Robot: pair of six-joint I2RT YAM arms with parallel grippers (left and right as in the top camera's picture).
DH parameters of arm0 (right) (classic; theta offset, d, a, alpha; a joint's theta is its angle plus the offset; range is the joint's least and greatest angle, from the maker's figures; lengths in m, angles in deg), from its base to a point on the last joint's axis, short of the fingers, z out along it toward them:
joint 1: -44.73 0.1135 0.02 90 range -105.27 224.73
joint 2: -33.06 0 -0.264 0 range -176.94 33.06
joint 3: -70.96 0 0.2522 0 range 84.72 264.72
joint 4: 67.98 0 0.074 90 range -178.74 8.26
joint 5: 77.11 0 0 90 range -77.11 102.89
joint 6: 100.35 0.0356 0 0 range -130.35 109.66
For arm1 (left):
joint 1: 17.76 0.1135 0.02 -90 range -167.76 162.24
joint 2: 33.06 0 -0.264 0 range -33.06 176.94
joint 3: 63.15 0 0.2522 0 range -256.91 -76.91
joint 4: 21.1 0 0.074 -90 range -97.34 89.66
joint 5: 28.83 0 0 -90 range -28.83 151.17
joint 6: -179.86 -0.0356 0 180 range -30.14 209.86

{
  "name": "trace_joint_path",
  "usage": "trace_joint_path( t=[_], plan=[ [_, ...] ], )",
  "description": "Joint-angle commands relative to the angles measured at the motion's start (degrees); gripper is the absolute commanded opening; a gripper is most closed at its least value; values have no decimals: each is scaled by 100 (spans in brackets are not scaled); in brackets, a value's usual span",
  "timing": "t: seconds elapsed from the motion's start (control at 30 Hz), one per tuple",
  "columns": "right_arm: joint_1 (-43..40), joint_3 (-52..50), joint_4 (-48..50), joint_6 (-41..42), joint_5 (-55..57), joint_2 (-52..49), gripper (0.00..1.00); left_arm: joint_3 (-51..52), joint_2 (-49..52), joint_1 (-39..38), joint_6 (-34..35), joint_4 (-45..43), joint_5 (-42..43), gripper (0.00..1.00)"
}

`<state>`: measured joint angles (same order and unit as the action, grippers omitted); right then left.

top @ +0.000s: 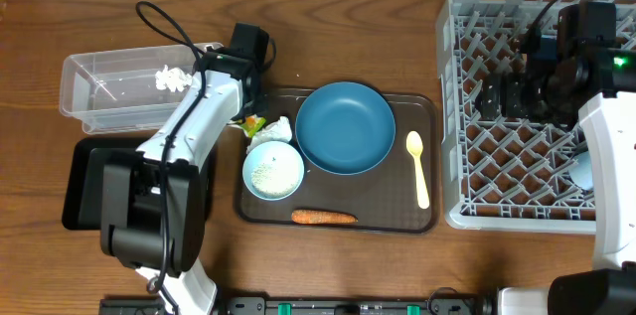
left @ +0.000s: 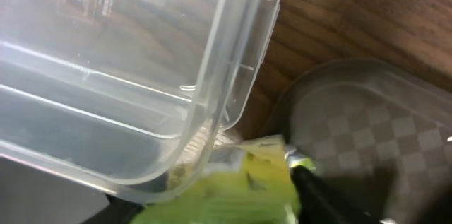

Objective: Sort waste into correct bins and load items into the dishwasher rack
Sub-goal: 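Lift the wrapper over the clear bin and open the left gripper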

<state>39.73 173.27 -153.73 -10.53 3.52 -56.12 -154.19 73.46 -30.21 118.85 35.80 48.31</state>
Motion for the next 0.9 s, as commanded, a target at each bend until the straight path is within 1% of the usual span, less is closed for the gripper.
trace_joint_path(
  t=[0.0, 0.07, 0.27, 0.3, 0.37, 0.4, 0.6, 0.87],
  plan=[
    [94, 57, 0, 50, 15, -35, 99, 35, 15, 9, 24, 4, -133, 40],
    [94, 57, 0, 50, 15, -35, 99, 35, 15, 9, 24, 11, -133, 30],
    [94, 57, -2, 50, 15, -35, 99, 35, 9, 9, 24, 118, -133, 20],
    [94, 57, -2, 50, 15, -35, 99, 35, 9, 9, 22, 146, -133, 15],
    [94, 57, 0, 50, 15, -35, 99, 35, 9, 9, 22, 184, -133, 11],
    [94, 57, 0, 48, 15, -35, 99, 35, -2, 9, 20, 205, -133, 6],
    [94, 57, -2, 35, 15, -35, 99, 35, -247, 9, -87, 271, -131, 6],
    [94, 57, -2, 35, 15, -35, 99, 35, -898, 9, -133, 387, -79, 6]
  ],
)
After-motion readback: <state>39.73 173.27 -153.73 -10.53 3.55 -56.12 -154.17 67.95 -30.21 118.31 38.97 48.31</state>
